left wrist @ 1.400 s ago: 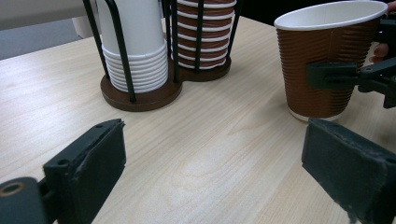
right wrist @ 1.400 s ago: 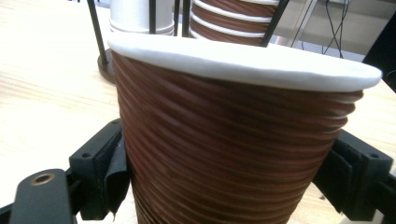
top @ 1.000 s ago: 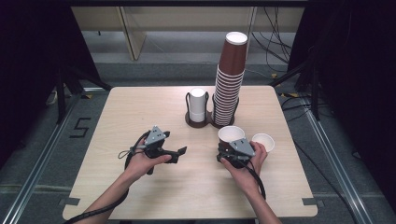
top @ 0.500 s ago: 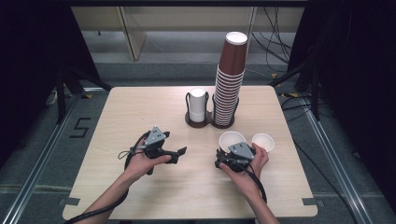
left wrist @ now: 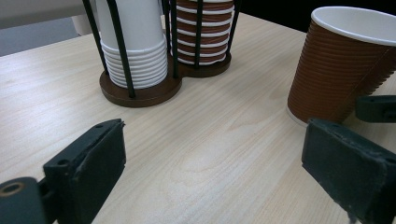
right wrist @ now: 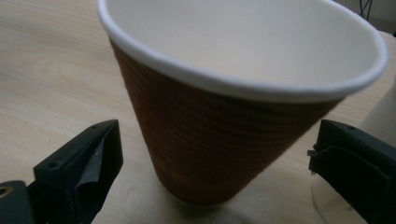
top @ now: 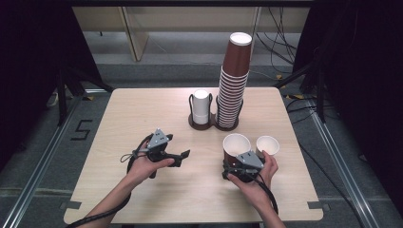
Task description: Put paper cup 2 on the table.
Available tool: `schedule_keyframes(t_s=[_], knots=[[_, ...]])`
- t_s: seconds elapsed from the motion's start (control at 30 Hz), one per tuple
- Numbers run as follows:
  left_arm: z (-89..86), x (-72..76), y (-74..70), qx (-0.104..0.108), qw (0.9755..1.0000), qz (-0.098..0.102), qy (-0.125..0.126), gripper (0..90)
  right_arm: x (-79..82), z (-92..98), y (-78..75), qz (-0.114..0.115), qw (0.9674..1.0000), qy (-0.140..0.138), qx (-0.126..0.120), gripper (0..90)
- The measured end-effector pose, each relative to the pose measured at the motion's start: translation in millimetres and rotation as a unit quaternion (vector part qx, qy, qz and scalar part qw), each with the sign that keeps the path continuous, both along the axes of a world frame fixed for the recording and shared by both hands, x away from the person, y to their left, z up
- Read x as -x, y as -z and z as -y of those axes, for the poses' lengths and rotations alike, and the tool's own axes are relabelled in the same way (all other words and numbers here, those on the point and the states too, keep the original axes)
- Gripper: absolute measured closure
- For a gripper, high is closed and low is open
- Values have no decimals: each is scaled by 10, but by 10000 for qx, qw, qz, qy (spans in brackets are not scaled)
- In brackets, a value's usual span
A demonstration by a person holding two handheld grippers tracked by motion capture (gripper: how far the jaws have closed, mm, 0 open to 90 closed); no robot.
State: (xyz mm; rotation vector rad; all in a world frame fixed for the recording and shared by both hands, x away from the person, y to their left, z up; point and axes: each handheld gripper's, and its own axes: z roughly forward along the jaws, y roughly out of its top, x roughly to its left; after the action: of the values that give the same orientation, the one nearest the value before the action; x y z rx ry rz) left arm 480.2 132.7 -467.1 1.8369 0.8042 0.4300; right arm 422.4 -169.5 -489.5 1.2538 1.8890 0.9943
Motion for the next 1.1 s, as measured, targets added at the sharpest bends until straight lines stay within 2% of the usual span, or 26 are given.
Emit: schedule_keyframes(t_s=[0.13,0.2,0.23,0.43,0.47,0.57,0.7,0.77,0.8,0.9,1.07,1.1], knots=[[-1,0,2,6,10000,0,-7,62,68,58,-14,-70,9999,-95,64,44],[1,2,4,7,10000,0,-7,62,99,75,-25,-115,9999,-119,-21,51],[2,1,9,25,10000,3,2,62,105,104,-34,-39,9998,-173,94,52],[-3,5,31,23,10000,-15,-19,63,199,169,-42,-118,9995,-295,1,67],[-6,7,34,22,10000,-17,-20,63,202,198,-45,-19,9995,-298,141,76],[-16,13,45,29,10000,-20,-37,64,239,243,-37,-52,9992,-363,177,90],[-32,20,65,54,10000,-36,-65,65,289,309,-10,-30,9993,-322,188,102],[-36,27,74,48,10000,-48,-62,65,325,334,0,-97,9997,-196,71,108],[-38,29,77,44,10000,-54,-59,65,315,381,-3,4,9994,-284,203,112],[-30,36,84,61,9999,-88,-21,65,344,432,10,-102,9998,-170,38,149],[23,41,107,109,9999,-88,61,64,375,523,30,-79,9999,44,-88,152],[36,42,110,95,9999,-101,72,61,370,553,33,-33,10000,15,-57,152]])
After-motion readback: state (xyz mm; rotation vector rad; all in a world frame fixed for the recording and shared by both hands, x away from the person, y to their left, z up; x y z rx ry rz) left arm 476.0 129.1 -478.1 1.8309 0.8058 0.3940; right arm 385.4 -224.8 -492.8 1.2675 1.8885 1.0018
